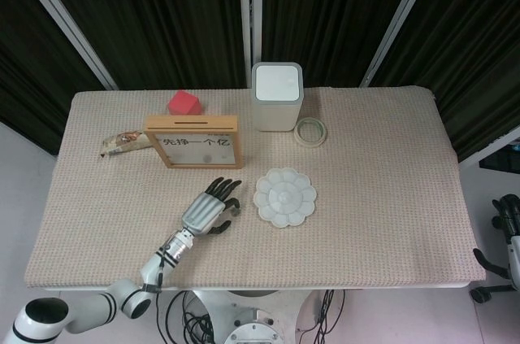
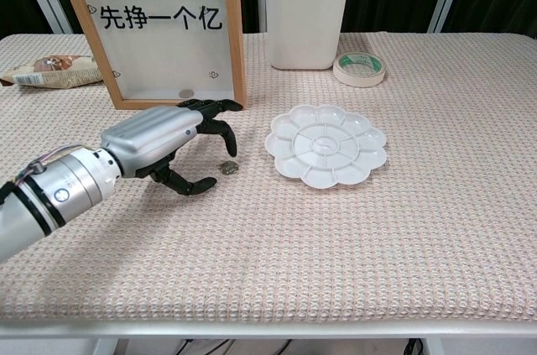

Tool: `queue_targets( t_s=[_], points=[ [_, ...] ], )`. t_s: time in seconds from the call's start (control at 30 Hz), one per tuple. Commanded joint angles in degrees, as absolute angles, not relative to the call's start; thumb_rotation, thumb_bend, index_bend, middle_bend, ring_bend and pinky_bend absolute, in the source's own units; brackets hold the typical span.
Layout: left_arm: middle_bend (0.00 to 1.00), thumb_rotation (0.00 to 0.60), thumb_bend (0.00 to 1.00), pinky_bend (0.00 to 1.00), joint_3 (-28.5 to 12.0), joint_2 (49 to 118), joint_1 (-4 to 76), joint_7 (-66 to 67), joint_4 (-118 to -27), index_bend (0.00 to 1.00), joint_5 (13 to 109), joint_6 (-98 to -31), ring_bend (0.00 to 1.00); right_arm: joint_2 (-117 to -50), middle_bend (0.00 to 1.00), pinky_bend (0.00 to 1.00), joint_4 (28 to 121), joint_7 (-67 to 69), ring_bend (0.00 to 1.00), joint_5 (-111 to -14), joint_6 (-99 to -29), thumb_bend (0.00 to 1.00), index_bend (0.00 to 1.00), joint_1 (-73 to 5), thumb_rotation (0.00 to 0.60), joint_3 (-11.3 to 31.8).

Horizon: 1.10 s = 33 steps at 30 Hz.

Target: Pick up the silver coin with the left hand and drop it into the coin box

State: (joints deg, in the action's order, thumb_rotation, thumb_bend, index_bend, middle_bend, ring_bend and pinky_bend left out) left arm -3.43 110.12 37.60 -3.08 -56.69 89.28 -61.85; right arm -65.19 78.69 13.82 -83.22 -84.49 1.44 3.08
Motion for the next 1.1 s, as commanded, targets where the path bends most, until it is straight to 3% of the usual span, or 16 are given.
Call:
queue_targets(
  t_s=[0.03,1.1],
  points=[
    [0.00,0.600,0.34,0.03,-3.3,110.3,37.7,-3.3,-56.5,0.38,89.1,-61.6,0.00,-65.3,0.00,0.00,78.6,13.9,0.00,-83.2,-84.3,0.18,0.00,1.4,0.600,3.0],
    [0.00,0.600,0.32,0.03,-2.9,112.3,38.6,-4.9,-52.9,0.41,87.7,-60.3,0.00,-65.6,0.00,0.00,77.8,14.3,0.00,-82.7,-83.8,0.18,0.00,1.5,0.600,3.1]
  ],
)
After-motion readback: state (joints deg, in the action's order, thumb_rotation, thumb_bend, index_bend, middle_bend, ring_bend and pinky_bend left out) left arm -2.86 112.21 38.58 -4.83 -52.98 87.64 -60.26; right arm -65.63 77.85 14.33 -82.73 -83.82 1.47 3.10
